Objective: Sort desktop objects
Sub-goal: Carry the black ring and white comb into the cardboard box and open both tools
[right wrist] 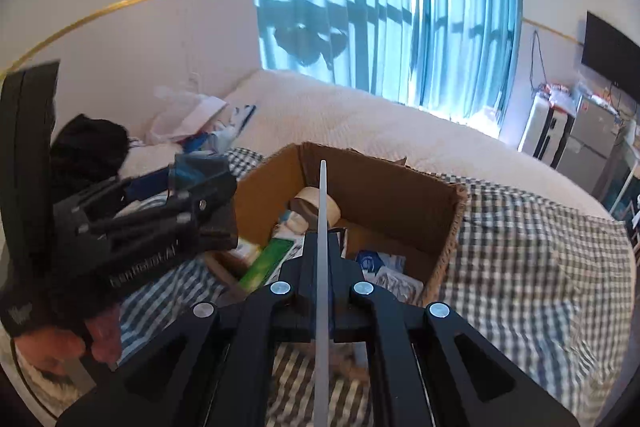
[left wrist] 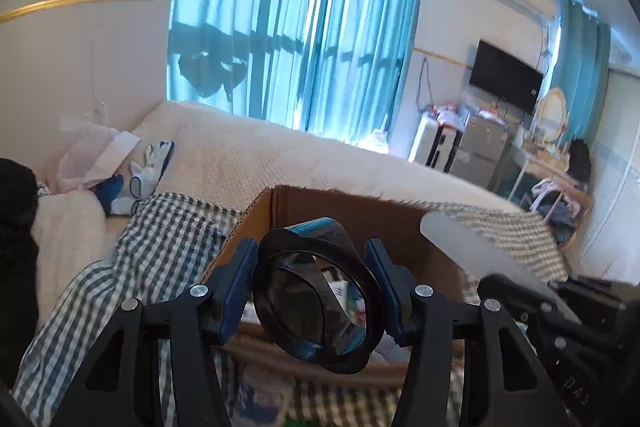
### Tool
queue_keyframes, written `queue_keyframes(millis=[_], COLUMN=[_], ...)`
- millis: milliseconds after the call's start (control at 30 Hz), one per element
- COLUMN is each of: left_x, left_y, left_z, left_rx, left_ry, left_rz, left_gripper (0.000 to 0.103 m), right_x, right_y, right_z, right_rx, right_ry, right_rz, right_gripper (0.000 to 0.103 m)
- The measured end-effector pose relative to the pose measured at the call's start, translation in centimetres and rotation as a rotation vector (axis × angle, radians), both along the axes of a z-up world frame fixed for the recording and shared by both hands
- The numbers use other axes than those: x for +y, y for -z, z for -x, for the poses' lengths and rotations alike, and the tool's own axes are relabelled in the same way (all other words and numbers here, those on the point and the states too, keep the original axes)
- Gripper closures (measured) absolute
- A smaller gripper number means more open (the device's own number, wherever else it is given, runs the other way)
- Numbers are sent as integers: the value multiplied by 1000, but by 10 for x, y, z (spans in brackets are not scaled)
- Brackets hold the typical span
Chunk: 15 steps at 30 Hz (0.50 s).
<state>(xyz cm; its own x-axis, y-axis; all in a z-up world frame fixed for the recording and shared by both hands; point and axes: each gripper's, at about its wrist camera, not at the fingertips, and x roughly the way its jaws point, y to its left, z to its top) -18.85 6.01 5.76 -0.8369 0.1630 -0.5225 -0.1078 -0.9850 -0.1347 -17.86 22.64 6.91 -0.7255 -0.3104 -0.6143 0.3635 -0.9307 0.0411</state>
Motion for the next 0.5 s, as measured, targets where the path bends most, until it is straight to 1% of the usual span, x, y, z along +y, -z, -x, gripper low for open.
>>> queue_keyframes(millis=[100,167,200,233,267,300,333,400,500], left_x=[0,1,1,1,1,0,0,3,2], left_y=[24,40,45,49,51,52,50,44,26], left_z=[26,40,42,44,43,39,37,31,14], left_rx=[-16,-13,-2,10,26,59,85,102,109], left_ry=[-12,1,4,0,-7,-9,0,22,16], left_rz=[13,10,12,20,25,26,30,60,120], left_gripper=[47,45,38,20,12,4,4,4,4], right_x=[3,6,7,8,11,13,17,22,28], right_y=[20,31,33,35,35,35,34,25,4], right_z=[29,40,42,42,41,40,37,25,-3], right_rx=[-26,-26,-19,-9,0,4,9,20,44], right_ry=[18,57,69,76,76,74,76,94,84], right_rz=[5,-19,-35,-47,-52,-48,-41,-31,-11], right_gripper=[101,99,98,93,83,76,70,69,67])
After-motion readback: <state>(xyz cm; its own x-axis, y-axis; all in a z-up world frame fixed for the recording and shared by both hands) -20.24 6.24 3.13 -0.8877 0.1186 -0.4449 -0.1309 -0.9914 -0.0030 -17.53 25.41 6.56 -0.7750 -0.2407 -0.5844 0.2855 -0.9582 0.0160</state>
